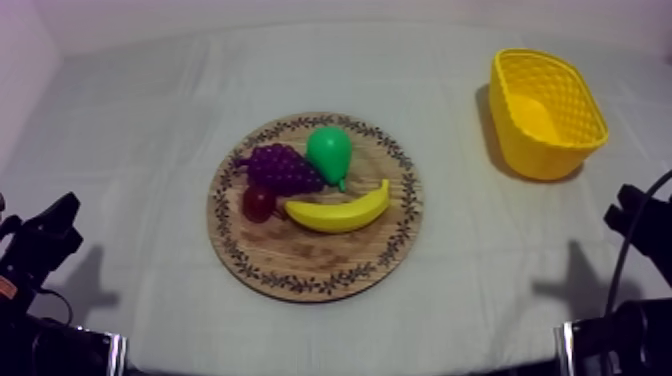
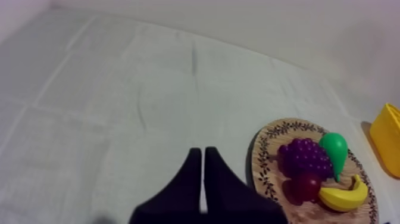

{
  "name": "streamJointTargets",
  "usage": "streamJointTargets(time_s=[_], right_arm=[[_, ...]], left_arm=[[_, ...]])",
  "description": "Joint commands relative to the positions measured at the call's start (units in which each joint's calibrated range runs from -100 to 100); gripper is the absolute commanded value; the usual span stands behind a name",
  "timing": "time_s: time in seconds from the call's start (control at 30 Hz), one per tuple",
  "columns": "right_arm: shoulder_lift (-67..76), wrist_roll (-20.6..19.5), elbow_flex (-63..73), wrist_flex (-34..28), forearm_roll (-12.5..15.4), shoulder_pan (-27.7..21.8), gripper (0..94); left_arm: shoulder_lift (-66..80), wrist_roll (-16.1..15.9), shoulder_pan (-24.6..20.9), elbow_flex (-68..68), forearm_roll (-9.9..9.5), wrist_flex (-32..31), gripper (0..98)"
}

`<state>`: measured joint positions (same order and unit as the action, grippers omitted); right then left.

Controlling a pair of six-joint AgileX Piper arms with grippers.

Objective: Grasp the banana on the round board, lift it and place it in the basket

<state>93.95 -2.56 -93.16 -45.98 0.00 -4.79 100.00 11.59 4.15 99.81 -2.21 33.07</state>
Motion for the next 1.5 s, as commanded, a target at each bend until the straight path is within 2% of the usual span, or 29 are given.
streamJointTargets(time_s=[0.0,0.13,0.5,0.67,0.8,1.07,1.33,1.47], right_arm=[[-1.9,-0.3,5.3,-0.3,0.3,0.3,0.3],[-7.3,0.4,16.2,-0.9,1.2,1.8,0.3],[-26.6,3.4,48.9,-5.8,3.0,9.8,0.4],[-34.1,6.2,58.1,-9.8,4.5,14.4,0.4],[-39.2,8.3,60.9,-11.1,4.3,19.5,0.4],[-48.6,12.5,62.1,-14.0,0.3,31.1,0.5],[-56.0,13.4,56.3,-15.3,-8.4,44.5,2.4],[-59.5,12.2,49.2,-13.7,-12.6,50.0,3.8]], left_arm=[[0.0,0.0,0.0,0.0,0.04,0.0,0.1],[0.0,0.0,0.0,0.0,0.04,0.0,0.1],[0.0,0.0,0.0,0.0,0.04,0.0,0.1],[0.0,0.0,0.0,0.0,0.04,0.0,0.1],[0.0,0.0,0.0,0.0,0.04,0.0,0.1],[0.0,0.0,0.0,0.0,0.04,0.0,0.1],[0.0,0.0,0.0,0.0,0.04,0.0,0.1],[0.0,0.0,0.0,0.0,0.04,0.0,0.1]])
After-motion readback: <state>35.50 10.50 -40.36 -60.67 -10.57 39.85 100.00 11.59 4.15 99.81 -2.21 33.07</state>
